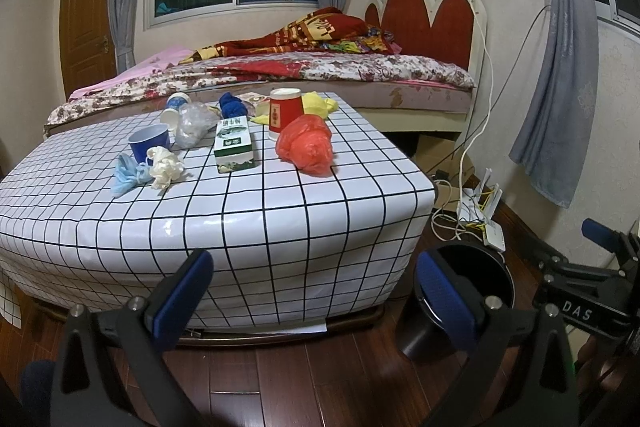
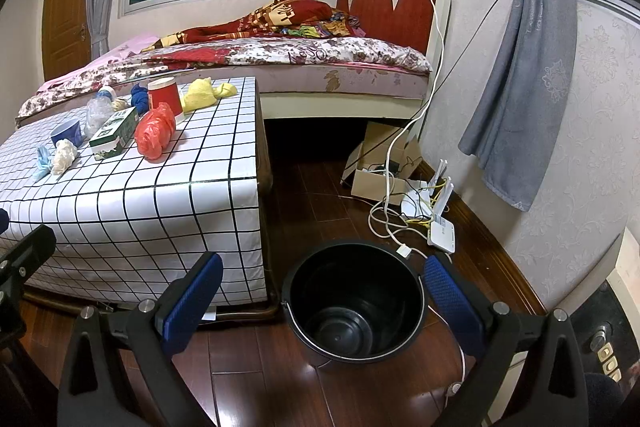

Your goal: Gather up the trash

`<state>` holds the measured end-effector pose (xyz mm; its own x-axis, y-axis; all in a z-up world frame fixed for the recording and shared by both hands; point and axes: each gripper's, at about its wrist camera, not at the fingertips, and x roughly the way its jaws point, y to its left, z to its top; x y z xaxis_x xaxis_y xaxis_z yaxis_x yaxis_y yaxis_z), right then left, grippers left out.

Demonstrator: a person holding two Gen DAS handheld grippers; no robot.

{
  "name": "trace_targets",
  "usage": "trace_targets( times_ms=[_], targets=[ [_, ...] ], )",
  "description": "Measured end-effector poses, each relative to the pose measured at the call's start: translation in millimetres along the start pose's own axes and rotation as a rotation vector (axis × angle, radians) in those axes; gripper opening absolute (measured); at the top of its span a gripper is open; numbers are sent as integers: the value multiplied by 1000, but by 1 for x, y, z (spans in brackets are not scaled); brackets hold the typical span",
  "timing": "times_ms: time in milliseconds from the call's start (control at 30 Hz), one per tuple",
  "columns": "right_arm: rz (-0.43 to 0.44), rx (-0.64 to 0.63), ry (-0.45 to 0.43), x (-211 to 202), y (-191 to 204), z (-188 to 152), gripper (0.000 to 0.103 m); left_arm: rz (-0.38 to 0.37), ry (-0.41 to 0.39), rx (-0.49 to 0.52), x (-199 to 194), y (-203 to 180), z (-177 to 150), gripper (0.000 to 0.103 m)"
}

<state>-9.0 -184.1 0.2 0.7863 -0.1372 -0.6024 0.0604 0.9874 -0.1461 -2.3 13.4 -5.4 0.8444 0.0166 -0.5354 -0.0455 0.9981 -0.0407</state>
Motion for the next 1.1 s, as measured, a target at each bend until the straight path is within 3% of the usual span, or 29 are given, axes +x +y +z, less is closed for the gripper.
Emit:
trace_targets(
  times_ms=[1100],
  targets=[
    [-1,-1,-1,0,0,0,102,6,-6,-3,-1,-1,0,102]
  ],
)
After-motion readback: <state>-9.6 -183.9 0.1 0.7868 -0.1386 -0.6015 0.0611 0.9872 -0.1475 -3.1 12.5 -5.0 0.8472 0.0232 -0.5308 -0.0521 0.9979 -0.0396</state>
